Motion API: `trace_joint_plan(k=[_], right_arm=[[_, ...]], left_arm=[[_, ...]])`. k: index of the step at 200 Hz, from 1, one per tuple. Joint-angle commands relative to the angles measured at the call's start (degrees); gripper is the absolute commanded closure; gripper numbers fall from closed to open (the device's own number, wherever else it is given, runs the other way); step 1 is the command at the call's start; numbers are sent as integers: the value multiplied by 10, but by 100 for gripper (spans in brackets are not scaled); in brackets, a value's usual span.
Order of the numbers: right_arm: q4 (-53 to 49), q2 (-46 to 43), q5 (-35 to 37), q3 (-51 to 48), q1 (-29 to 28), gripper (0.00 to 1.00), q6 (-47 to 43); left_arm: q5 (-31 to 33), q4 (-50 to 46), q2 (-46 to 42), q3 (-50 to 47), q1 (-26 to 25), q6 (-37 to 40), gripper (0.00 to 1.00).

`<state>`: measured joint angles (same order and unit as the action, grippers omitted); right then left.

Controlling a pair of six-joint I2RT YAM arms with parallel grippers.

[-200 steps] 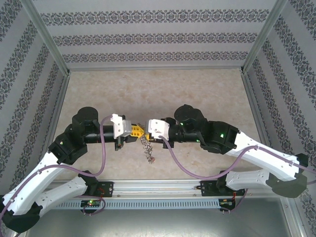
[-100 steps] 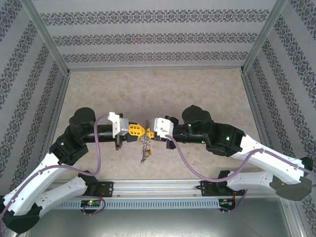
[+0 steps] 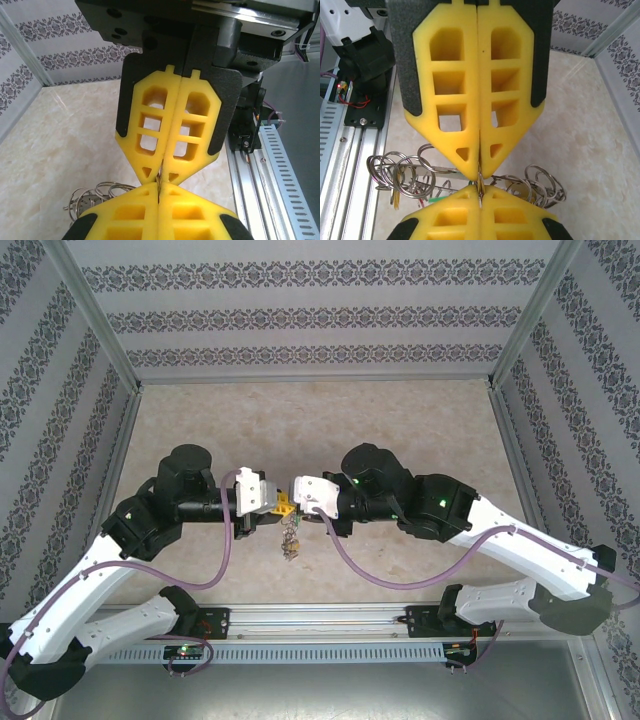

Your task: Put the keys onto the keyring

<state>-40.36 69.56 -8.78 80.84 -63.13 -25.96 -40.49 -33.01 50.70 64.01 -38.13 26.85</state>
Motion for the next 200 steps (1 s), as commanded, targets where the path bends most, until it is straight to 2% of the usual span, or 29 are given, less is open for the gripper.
trace_joint_plan(k=[1, 31, 44, 60, 94, 122, 143, 177, 200], right_arm=[[5, -7, -14, 21, -5, 100, -11], [34, -31, -18, -9, -6, 100, 11], [56, -47, -23, -34, -4, 89, 26], [85, -63, -36, -62, -3, 80, 41], [124, -89, -66, -91, 2, 76, 56], [148, -102, -76, -101, 8, 76, 62], [154, -106, -49, -100, 11, 75, 66], [161, -128, -46, -105, 16, 67, 75], [173, -137, -65, -109, 20, 66, 85]], left_arm=[[2, -1, -4, 5, 3, 8, 100], [-11, 80, -34, -24, 6, -46, 100], [-27, 126, -45, -36, 8, -78, 100], [-44, 191, -55, -56, 10, -118, 100], [-70, 273, -63, -79, 11, -168, 100], [-82, 306, -69, -90, 14, -190, 100], [-88, 318, -71, -96, 15, -199, 100], [-93, 313, -76, -92, 17, -199, 100], [-95, 312, -77, -92, 17, -197, 100]])
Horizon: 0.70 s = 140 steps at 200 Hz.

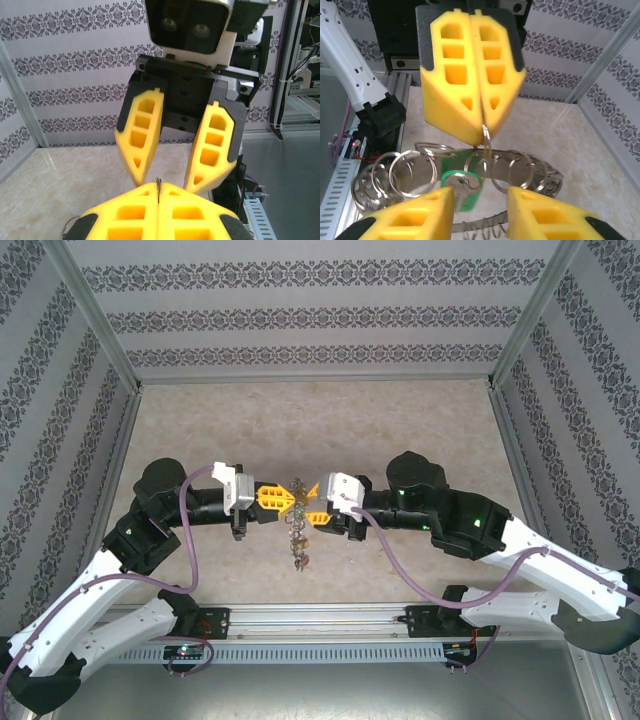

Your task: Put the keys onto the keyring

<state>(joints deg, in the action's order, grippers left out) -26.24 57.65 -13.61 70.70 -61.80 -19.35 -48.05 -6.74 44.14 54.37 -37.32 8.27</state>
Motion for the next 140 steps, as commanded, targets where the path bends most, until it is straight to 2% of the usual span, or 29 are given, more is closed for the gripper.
trace_joint_plan(k=[1, 51, 106, 140], right_arm=[[33, -18, -17, -8, 8, 66, 20], [45, 0, -55, -4, 15, 71, 29], [59, 23, -88, 6, 16, 72, 30], [66, 30, -85, 4, 17, 80, 30]], left_arm=[[-20, 49, -11, 4, 9, -12, 100], [-27, 53, -12, 5, 10, -13, 100], [-29, 59, -9, 0, 10, -18, 100], [-31, 62, -11, -1, 10, -20, 100]])
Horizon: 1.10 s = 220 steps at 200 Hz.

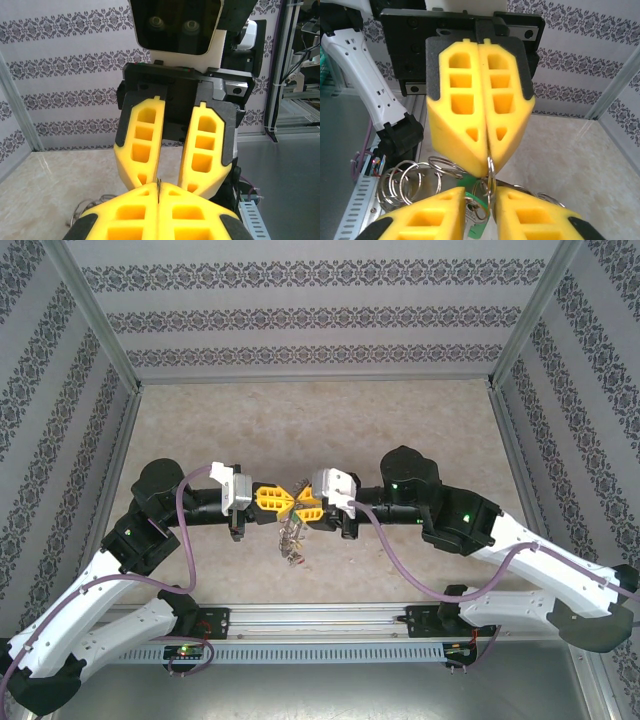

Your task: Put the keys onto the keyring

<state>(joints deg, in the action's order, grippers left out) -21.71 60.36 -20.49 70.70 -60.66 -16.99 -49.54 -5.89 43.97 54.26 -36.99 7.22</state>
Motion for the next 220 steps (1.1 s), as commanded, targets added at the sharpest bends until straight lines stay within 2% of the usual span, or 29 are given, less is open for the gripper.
trace_joint_plan(k=[1, 25, 42, 55, 64, 82, 107, 135, 167, 220], right_arm=[[21, 2, -16, 4, 5, 80, 6], [33, 2, -16, 1, 8, 83, 8], [33, 6, -11, 3, 8, 91, 5], [29, 9, -5, 6, 8, 100, 0], [23, 10, 1, 10, 8, 100, -5], [-11, 15, 24, 27, 7, 100, -24], [-96, 33, 63, 71, 5, 100, -60], [-185, 67, 102, 125, -3, 100, -88], [-214, 89, 105, 150, -5, 100, -95], [-222, 114, 93, 167, -5, 100, -100]], left_arm=[[-16, 54, -9, 1, 7, -10, 100], [-20, 56, -9, -2, 7, -13, 100], [-22, 64, -9, -5, 7, -19, 100], [-22, 64, -9, -7, 7, -21, 100], [-20, 53, -7, -4, 7, -17, 100], [6, -52, 4, 29, 7, 44, 100], [60, -209, 30, 83, 7, 159, 80], [110, -327, 72, 141, 5, 251, 80], [112, -344, 86, 160, 3, 270, 81], [86, -313, 87, 148, -5, 245, 80]])
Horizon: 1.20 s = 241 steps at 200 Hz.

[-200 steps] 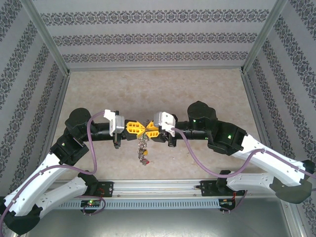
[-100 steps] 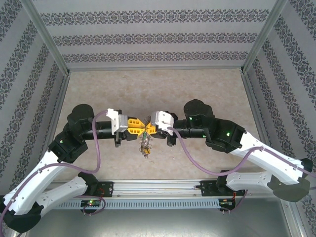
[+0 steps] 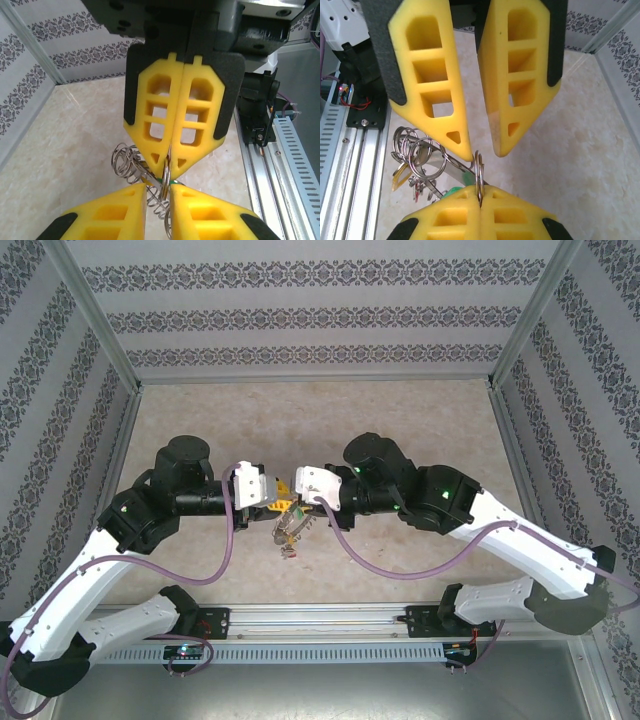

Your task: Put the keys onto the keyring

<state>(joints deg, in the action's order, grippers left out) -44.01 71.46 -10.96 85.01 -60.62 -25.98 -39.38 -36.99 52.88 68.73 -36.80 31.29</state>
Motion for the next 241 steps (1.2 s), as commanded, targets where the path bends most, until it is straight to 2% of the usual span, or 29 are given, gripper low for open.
trace_joint_plan(k=[1, 103, 134, 162, 183, 196, 209, 226, 241], right_arm=[[1, 3, -3, 24, -5, 100, -11], [18, 5, -37, 22, -5, 100, -7], [19, 6, -40, 20, -8, 100, -8], [28, -5, -36, 7, -11, 100, -7], [42, -17, -30, -18, -11, 78, 6], [56, -27, -31, -37, -8, 73, 16], [72, -39, -36, -56, -4, 75, 30], [96, -53, -43, -79, 1, 84, 46], [103, -59, -44, -87, 3, 85, 54]], left_arm=[[-16, -1, -2, 3, -7, 4, 80], [-22, 23, 9, -15, -15, -16, 77], [-26, 28, 10, -16, -16, -23, 100], [-26, 48, -1, -24, -15, -38, 100], [-33, 83, -17, -39, -15, -58, 100], [-39, 107, -25, -49, -14, -74, 100], [-44, 128, -31, -58, -14, -86, 100], [-52, 144, -33, -63, -14, -97, 100], [-57, 152, -37, -65, -15, -102, 100]])
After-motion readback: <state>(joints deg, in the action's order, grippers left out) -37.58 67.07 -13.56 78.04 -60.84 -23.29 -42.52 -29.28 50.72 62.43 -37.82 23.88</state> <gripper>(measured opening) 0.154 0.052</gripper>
